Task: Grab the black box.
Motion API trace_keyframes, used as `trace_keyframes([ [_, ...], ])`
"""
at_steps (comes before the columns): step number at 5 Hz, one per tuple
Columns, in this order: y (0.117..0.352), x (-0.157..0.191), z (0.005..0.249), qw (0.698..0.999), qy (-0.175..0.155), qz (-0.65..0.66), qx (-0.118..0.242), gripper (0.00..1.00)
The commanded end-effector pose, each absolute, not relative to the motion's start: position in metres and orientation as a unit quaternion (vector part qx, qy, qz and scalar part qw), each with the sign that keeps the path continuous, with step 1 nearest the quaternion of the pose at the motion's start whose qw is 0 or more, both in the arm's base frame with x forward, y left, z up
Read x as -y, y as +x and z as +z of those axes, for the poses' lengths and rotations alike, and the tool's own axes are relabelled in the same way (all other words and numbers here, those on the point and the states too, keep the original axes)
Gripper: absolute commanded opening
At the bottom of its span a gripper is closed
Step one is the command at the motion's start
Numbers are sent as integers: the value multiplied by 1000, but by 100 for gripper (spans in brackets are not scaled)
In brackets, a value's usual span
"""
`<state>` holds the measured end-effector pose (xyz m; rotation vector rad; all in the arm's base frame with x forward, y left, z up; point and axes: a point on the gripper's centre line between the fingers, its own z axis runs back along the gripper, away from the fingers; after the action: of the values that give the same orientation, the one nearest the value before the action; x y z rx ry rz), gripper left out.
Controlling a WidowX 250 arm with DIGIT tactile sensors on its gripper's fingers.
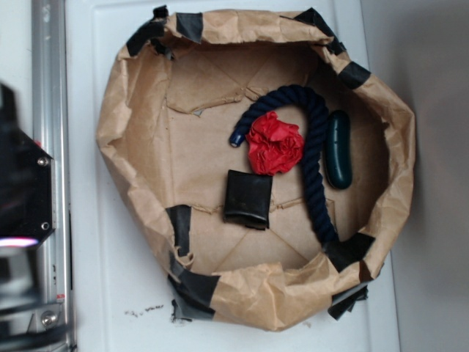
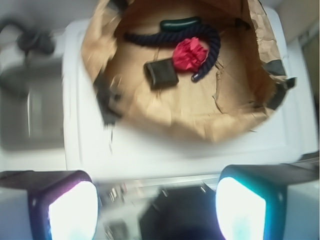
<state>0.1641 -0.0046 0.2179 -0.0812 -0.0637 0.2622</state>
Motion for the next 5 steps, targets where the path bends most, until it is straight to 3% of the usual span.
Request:
trace_keyframes([
  [1, 261, 1, 196, 927, -35, 373, 35, 100],
  [2, 267, -3, 168, 874, -11, 486, 0, 100],
  [3, 246, -12, 142, 807, 48, 589, -1, 100],
  [4, 212, -20, 115, 784, 49, 619, 6, 100],
  [5, 214, -22, 99, 771, 42, 634, 39, 100],
])
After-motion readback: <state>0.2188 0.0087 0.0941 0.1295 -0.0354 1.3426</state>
